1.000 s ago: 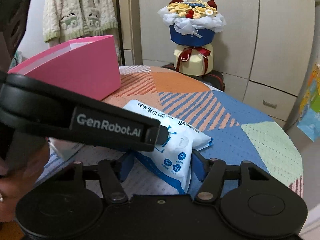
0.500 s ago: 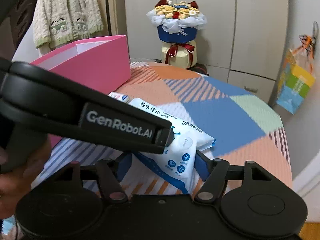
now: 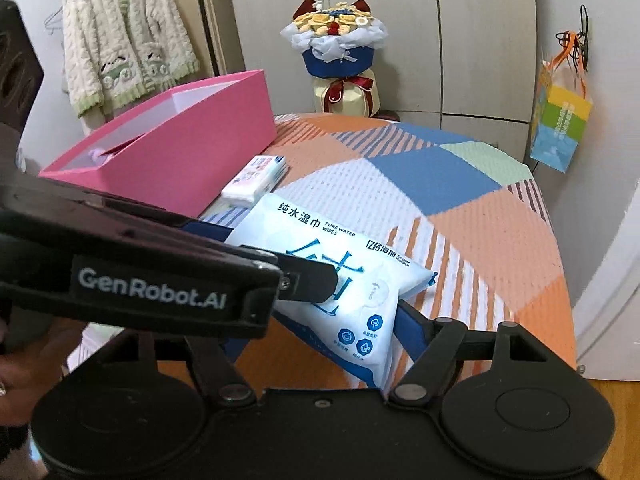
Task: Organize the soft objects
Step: 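Carry the wet-wipes pack into the pink box and open the right tool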
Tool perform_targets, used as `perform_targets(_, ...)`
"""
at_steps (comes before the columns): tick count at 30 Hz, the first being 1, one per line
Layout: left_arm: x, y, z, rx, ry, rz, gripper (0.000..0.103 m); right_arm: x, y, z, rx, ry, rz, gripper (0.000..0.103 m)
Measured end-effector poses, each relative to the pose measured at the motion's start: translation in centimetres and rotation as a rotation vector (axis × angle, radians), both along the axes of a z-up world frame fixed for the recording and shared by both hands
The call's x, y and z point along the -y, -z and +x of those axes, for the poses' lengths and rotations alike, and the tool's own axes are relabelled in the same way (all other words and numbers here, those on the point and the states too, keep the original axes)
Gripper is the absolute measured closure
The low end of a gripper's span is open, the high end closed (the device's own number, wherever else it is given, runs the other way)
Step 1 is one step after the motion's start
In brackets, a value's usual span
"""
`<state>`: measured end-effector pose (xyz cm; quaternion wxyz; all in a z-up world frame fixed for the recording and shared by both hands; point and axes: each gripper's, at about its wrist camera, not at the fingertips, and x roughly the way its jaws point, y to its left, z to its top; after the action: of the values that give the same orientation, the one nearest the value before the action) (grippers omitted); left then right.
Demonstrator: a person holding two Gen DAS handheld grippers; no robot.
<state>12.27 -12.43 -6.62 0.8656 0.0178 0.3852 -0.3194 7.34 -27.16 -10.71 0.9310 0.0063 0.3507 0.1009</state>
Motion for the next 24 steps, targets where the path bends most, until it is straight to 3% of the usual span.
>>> perform_targets(3, -1.2, -0.2, -1.8, -0.002, 0.0, -0.018, 0.049, -1.4, -0.3, -1.3, -0.005, -0.039, -0.064, 0.023)
perform_targets(8, -3.7, -1.2, -3.9, 0.004, -0.029, -0.031, 0.049, -3.2, -1.9, -3.1, 0.008, -0.099, -0.082, 0.023)
perform_targets(12, -5.8, -3.3, -5.4, 0.06, -0.077, -0.024, 0.048, -5.0, -4.0, -2.9, 0.016, -0.136, -0.056, 0.023)
perform_targets(20, -11.2, -9.2, -4.8, 0.168, -0.143, -0.078, 0.046, -9.5, -9.8, -2.0, 0.199, -0.241, -0.067, 0.018)
perform_targets(24, -13.8, -11.7, -3.7, 0.228, -0.186, -0.094, 0.045, -11.5, -11.8, 0.1, 0.248, -0.285, -0.063, 0.015)
